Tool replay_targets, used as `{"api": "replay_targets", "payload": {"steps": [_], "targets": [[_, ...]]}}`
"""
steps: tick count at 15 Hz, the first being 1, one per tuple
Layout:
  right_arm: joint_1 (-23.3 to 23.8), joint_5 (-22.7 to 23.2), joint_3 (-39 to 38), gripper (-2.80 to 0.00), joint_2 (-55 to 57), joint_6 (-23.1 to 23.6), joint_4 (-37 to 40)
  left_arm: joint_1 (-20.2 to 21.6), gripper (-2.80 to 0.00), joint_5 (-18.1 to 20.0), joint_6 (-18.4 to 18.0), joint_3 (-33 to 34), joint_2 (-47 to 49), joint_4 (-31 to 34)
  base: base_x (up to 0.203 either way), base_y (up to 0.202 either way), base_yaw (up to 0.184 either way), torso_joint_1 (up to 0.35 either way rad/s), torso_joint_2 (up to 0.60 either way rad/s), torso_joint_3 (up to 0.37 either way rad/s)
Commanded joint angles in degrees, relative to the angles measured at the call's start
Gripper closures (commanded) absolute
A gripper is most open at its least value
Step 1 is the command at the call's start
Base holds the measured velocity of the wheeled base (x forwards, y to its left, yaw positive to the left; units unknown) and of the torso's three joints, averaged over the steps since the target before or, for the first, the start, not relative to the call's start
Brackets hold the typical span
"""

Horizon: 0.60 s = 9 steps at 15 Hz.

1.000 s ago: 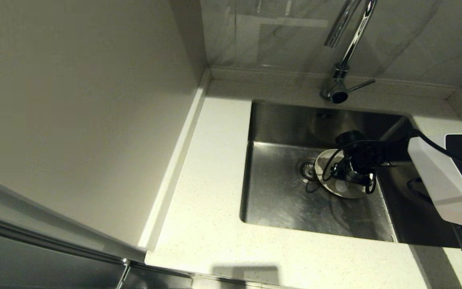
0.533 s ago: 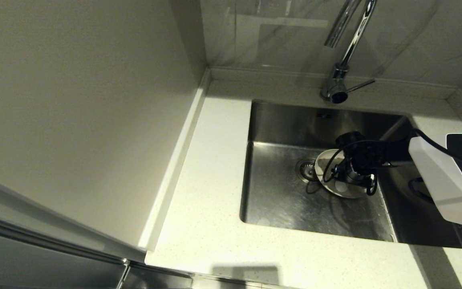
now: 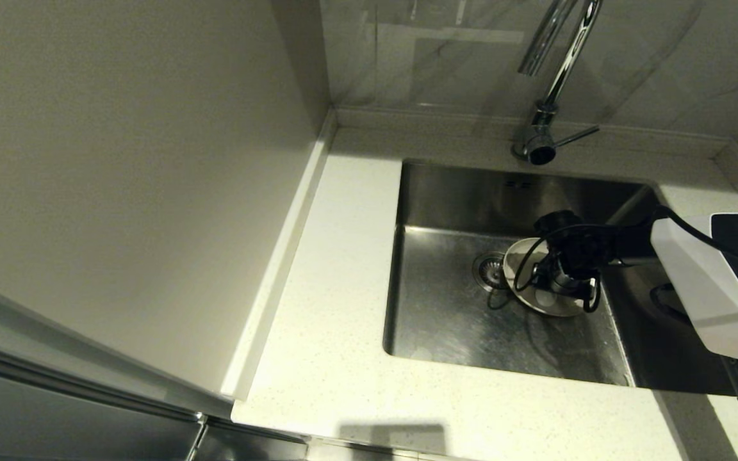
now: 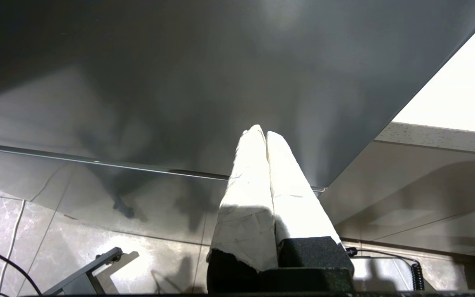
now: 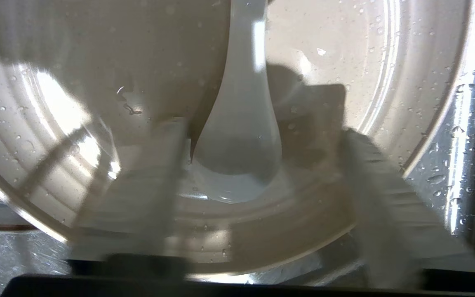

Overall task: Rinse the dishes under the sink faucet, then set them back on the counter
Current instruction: Place the spoon on the bowl

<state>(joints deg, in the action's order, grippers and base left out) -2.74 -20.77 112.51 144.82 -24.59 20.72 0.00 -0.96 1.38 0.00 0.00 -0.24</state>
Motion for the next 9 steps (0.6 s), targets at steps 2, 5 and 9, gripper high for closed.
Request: {"api": "replay_targets", "payload": {"steps": [2, 5, 9], "targets": [[-0.2, -0.15, 0.26, 0.0, 0.2, -0.11, 0.02, 0.0, 0.0, -0.01, 0.03, 0.0, -0.18, -0.02, 0.0, 0.0, 0.0, 0.0, 0.0, 0.0], [-0.24, -0.15, 0.17, 0.0, 0.37, -0.11, 0.02, 0.0, 0.0, -0.01, 0.03, 0.0, -0.18, -0.02, 0.0, 0.0, 0.0, 0.0, 0.0, 0.0], [-0.16, -0.23, 0.41, 0.0, -0.16, -0.05, 0.02, 0.0, 0.0, -0.01, 0.03, 0.0, -0.18, -0.02, 0.0, 0.0, 0.0, 0.0, 0.0, 0.0]]}}
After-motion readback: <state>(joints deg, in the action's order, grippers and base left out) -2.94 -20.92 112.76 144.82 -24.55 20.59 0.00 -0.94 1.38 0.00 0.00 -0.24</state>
